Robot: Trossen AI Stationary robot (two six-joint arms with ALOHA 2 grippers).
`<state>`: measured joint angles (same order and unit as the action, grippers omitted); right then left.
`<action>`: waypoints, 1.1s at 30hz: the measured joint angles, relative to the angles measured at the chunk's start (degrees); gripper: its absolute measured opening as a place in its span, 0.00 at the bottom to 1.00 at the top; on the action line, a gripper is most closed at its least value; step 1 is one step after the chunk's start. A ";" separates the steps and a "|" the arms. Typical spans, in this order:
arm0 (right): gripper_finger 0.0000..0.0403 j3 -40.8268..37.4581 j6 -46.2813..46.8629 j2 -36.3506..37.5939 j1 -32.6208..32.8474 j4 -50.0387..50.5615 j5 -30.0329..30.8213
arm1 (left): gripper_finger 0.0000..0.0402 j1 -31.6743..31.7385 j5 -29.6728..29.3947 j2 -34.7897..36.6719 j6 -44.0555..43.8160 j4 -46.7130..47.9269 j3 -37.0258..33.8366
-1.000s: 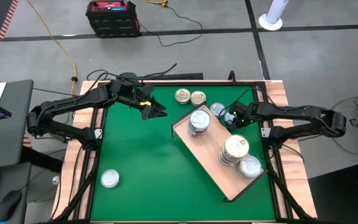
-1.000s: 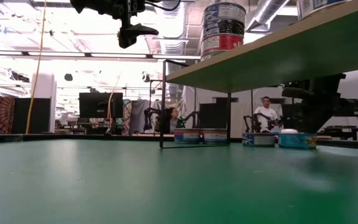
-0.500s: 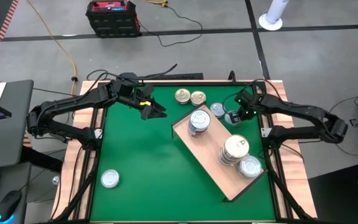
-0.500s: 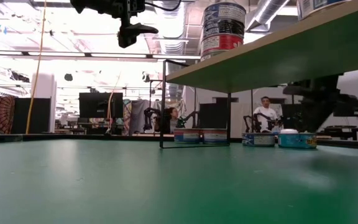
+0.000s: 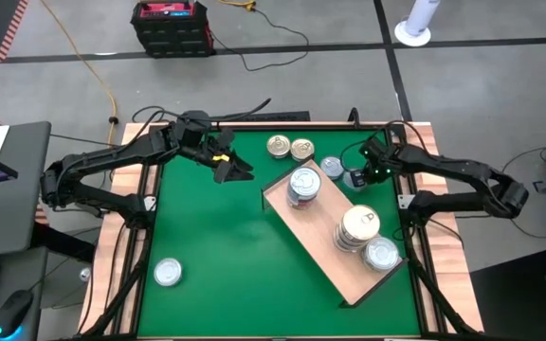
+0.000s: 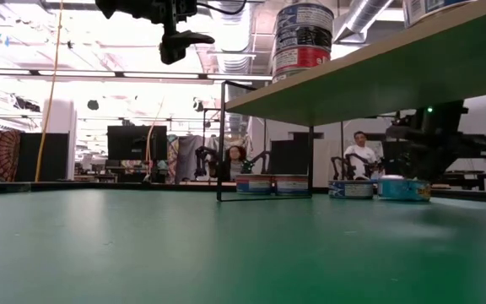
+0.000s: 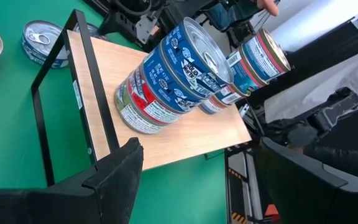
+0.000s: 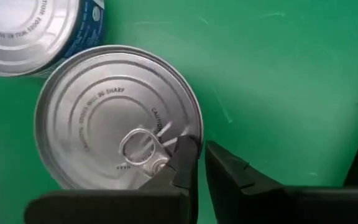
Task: Stack canned seafood by type on shelf
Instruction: Stack the light blue tuna can on top of the blue tuna can on the shelf
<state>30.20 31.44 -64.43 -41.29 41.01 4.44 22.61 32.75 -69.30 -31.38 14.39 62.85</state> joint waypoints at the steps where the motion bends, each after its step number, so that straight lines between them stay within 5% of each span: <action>1: 0.14 -0.69 0.01 -0.68 -0.14 -0.44 0.00 | 0.75 0.00 0.00 0.00 0.12 0.02 0.00; 12: 0.03 -1.03 2.71 -3.00 -1.48 4.82 5.19 | 0.75 0.00 0.47 -0.01 0.66 0.06 0.00; 19: 0.08 -0.79 4.44 -3.83 -3.97 5.21 6.15 | 0.75 -0.02 1.46 0.00 0.12 -0.02 0.00; 33: 0.09 9.81 4.19 10.80 -0.18 15.30 7.81 | 0.75 0.00 1.51 -0.02 -1.46 -0.11 0.00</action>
<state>40.00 35.63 -53.64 -41.47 56.32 12.24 22.61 34.26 -69.32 -32.84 14.28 62.85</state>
